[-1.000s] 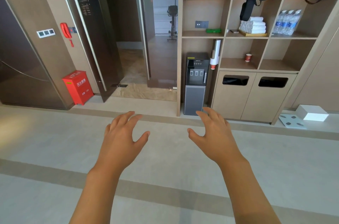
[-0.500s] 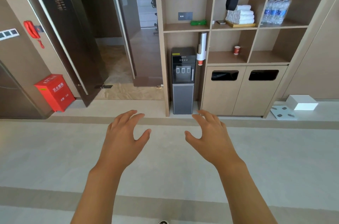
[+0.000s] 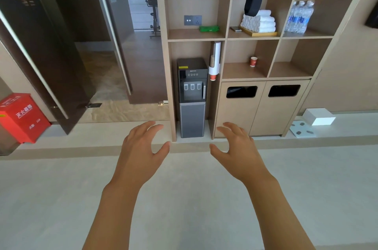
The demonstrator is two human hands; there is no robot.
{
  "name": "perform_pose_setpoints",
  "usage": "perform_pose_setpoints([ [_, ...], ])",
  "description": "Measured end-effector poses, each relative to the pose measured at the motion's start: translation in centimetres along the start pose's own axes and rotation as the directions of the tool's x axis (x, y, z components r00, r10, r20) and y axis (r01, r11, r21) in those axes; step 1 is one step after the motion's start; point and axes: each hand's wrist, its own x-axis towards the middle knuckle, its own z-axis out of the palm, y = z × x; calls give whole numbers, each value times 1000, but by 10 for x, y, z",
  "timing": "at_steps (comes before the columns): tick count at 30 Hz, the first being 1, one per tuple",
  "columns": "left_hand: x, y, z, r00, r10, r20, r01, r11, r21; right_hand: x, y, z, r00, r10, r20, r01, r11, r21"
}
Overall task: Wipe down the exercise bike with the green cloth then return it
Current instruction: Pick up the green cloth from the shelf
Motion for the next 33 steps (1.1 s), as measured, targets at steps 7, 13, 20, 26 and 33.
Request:
perform_pose_setpoints([
  [7, 73, -42, 3, 1000, 20, -5, -20, 999, -31, 72, -25, 25, 1000, 8, -11, -8, 1000, 14],
  [13, 116, -65, 9, 1000, 8, -25, -9, 998, -58, 130, -32, 41, 1000, -15, -11, 15, 1000, -5],
  [20, 178, -75, 31, 999, -13, -36, 10, 998, -59, 208, -18, 58, 999, -35, -1, 35, 999, -10],
  [26, 260, -72, 64, 997, -64, -49, 62, 997, -42, 305, 17, 70, 996, -86, -9, 86, 996, -10],
  [33, 363, -51, 102, 997, -55, -59, 52, 997, -55, 415, 61, 59, 992, -123, -22, 124, 991, 42],
])
